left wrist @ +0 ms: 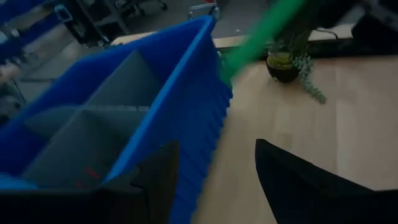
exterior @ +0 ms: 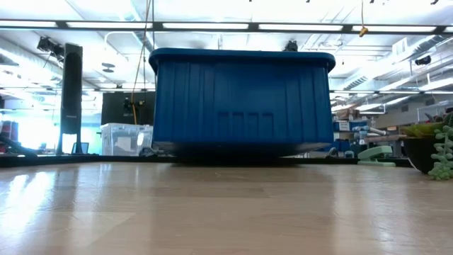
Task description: Sort Items/Unsort Items
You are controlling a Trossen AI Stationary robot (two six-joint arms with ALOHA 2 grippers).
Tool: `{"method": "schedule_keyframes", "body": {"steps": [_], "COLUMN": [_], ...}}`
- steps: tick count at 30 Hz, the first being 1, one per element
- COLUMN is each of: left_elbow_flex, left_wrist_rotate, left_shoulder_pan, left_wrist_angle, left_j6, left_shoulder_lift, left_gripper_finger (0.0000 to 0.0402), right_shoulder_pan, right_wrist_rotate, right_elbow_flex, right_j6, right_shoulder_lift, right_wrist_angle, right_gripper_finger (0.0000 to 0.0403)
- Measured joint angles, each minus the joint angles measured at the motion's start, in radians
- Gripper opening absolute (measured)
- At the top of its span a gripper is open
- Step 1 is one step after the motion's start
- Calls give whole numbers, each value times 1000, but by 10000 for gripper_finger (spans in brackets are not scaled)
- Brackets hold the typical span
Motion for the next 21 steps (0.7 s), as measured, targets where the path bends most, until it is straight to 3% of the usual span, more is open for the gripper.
{"method": "schedule_keyframes", "body": {"steps": [9, 21], "left_elbow_flex": [-286, -396], "left_wrist_rotate": [1, 5], "left_shoulder_pan": [-4, -4], "left_wrist_angle": [170, 212], "left_j6": [-127, -192], "left_shoulder_lift": [-173, -182], "left_gripper_finger": [218, 218], "right_shoulder_pan": [-151, -482], "right_wrist_rotate": [-60, -303], "right_elbow_flex": [101, 120], "right_j6": [79, 316], "right_shoulder_lift": [0, 0], "right_wrist_angle": [-62, -64], "right_gripper_finger": [56, 57]}}
